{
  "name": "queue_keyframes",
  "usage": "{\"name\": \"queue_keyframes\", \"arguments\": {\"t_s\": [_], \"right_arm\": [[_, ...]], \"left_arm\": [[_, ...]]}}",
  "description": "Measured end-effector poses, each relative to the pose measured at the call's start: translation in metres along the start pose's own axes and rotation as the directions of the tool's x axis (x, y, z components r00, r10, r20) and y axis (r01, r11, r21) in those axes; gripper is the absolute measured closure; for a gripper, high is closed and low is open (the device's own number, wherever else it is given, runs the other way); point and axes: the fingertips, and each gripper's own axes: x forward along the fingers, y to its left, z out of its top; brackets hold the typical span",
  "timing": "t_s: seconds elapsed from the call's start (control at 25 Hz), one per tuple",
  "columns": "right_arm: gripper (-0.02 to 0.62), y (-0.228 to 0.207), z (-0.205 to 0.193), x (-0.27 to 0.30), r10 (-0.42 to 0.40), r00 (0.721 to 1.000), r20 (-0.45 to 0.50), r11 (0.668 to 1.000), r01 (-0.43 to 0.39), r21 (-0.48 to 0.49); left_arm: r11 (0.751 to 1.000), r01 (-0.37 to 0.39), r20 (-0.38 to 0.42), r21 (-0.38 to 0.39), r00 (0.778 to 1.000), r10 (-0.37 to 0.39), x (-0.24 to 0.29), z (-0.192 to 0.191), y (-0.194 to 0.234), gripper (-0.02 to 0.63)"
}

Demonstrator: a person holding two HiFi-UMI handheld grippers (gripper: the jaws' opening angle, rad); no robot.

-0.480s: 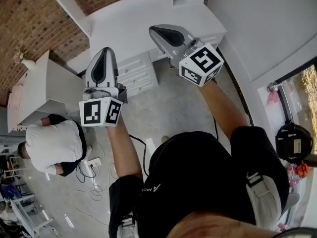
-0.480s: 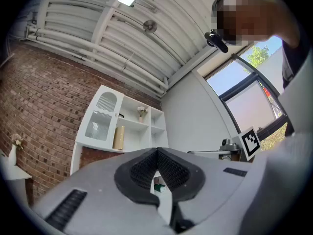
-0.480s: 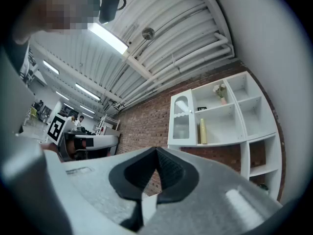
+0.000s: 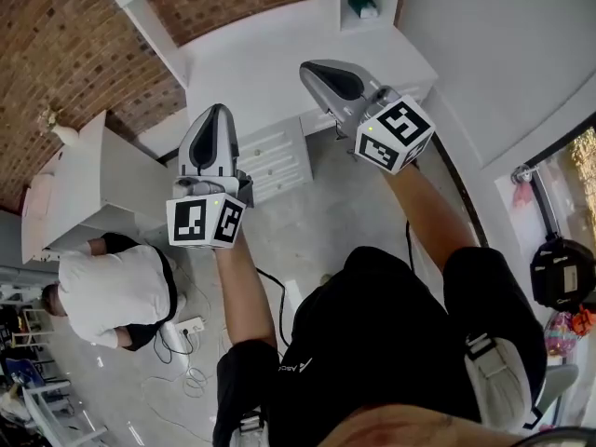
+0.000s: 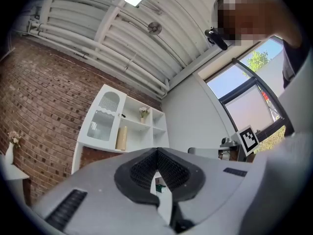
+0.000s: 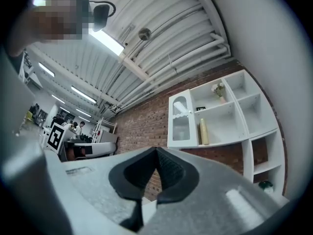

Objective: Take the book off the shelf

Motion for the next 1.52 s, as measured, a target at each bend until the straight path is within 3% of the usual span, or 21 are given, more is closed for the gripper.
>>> {"name": "queue_keyframes", "arguments": {"t_s": [0.24, 0.48, 1.08, 1.52], "right_arm": [[0.594, -0.007, -0.004, 0.027, 0.004, 1.0, -0.021, 1.0, -0.004, -0.017], [0.594, -0.043, -0.017, 0.065, 0.004, 1.0, -0.012, 1.0, -0.005, -0.014], [0.594, -0.22, -0.041, 0.229, 0.045, 0.999, -0.013, 0.998, -0.045, -0.044], [0.593, -0.322, -0.047, 0.319, 0.08, 0.996, -0.031, 0.997, -0.081, -0.012]], "left_arm": [[1.0, -0.007, 0.008, -0.009, 1.0, 0.007, 0.007, 0.0, 0.027, 0.607], [1.0, -0.017, 0.007, 0.007, 1.0, 0.017, 0.042, -0.014, 0.057, 0.607], [0.996, -0.078, 0.005, 0.036, 0.997, 0.077, 0.234, -0.066, 0.181, 0.607], [0.992, -0.117, -0.001, 0.055, 0.993, 0.117, 0.338, -0.09, 0.232, 0.607]]}}
